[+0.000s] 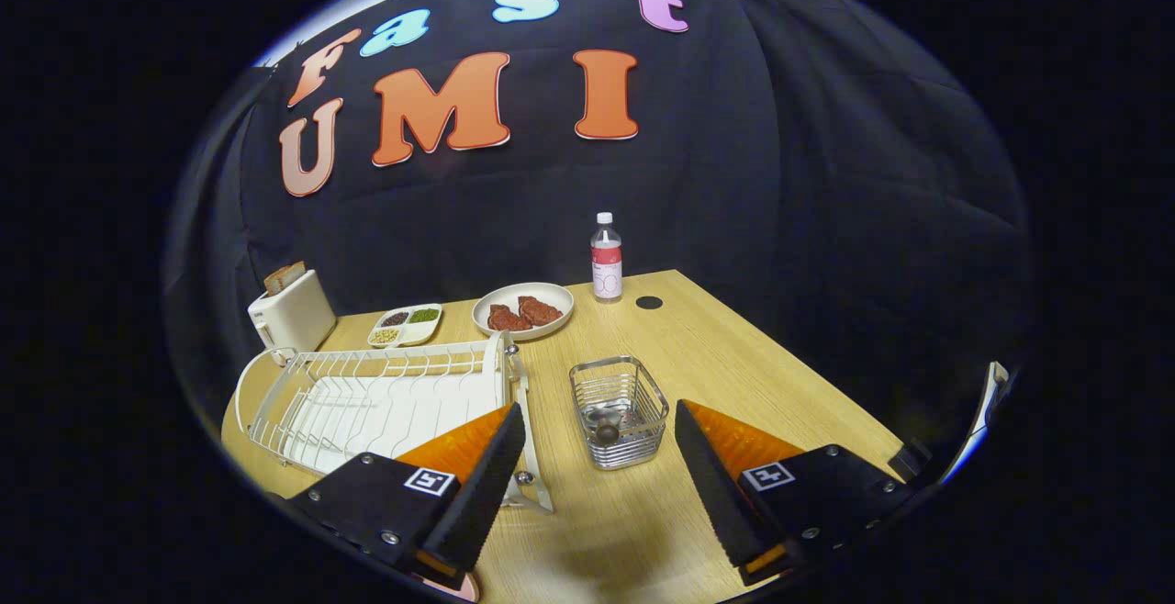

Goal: Take the plate from the dish rack, then take the spoon from the basket and place it into the plate.

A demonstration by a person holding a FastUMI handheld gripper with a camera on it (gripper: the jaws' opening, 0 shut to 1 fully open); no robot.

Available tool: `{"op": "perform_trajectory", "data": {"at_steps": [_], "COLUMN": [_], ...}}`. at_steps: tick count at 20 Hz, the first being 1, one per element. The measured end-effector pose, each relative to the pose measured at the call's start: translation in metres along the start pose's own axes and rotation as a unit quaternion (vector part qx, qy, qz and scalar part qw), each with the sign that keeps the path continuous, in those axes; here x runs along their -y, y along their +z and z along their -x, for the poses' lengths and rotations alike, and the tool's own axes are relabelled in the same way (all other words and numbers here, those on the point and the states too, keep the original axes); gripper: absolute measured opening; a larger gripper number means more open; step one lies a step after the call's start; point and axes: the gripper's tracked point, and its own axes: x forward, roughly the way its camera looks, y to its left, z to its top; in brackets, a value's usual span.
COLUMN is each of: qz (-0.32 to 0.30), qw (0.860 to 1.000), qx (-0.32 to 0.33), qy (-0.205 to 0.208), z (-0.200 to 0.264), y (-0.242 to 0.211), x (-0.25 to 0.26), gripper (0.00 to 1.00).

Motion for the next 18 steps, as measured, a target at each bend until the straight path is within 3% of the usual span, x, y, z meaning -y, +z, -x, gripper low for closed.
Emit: {"op": "perform_trajectory", "data": {"at_steps": [4, 12, 14, 15, 18], "qz": [0.006, -0.001, -0.001, 0.001, 0.007], "qw": [1.0, 0.999, 1.0, 1.0, 1.0], "qx": [0.001, -0.021, -0.009, -0.009, -0.001], "qy": [0.01, 0.025, 0.021, 0.026, 0.027], "z": [-0.023, -0.049, -0.05, -0.049, -0.047], "y": [-0.003, -0.031, -0.026, -0.027, -0.023], "x": [0.001, -0.002, 0.001, -0.001, 0.0], "gripper": [0.89, 0.44, 0.29, 0.15, 0.09]}}
